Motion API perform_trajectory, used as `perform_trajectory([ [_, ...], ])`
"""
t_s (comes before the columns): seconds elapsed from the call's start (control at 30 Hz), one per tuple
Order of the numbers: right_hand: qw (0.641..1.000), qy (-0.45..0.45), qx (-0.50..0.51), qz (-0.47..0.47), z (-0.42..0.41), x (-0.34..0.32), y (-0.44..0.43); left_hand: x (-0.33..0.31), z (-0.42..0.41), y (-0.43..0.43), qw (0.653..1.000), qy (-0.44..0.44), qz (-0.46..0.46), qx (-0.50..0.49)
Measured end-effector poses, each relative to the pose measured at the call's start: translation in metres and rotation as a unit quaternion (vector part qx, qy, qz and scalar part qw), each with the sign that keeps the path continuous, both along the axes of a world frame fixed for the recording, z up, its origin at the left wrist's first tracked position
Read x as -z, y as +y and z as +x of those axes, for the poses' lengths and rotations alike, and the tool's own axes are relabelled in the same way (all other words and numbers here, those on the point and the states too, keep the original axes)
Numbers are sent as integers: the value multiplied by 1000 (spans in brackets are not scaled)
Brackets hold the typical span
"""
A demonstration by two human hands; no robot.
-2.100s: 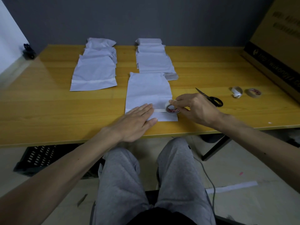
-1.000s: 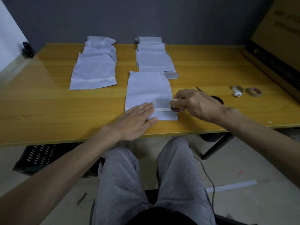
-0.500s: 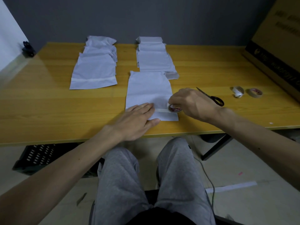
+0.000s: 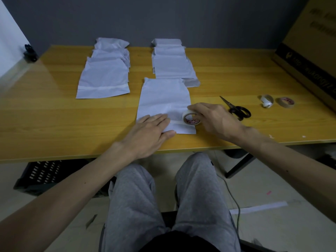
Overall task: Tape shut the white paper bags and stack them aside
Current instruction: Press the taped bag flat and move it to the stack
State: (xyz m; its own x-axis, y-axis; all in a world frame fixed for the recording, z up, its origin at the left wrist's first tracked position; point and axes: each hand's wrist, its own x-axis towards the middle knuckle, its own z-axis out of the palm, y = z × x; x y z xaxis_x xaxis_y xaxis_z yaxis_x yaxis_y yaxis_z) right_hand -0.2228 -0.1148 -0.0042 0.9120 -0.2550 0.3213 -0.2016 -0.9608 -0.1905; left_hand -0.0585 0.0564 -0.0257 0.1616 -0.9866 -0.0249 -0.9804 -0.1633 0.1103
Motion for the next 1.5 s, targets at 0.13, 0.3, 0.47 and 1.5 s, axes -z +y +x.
perform_trajectory([
  [0.13, 998, -24, -57, -5, 0, 0, -2, -4, -10, -5, 1000, -4, 5, -1],
  [0.3, 998, -23, -43, 31, -5, 6, -3, -3, -21, -15, 997, 64, -30, -13],
  [0.47, 993, -50, 21, 103, -10, 11, 3, 3, -31, -16, 996, 82, 13, -14],
  [1.5, 997, -77, -13, 12, -8, 19, 0, 5, -27, -21, 995, 86, 41, 39],
])
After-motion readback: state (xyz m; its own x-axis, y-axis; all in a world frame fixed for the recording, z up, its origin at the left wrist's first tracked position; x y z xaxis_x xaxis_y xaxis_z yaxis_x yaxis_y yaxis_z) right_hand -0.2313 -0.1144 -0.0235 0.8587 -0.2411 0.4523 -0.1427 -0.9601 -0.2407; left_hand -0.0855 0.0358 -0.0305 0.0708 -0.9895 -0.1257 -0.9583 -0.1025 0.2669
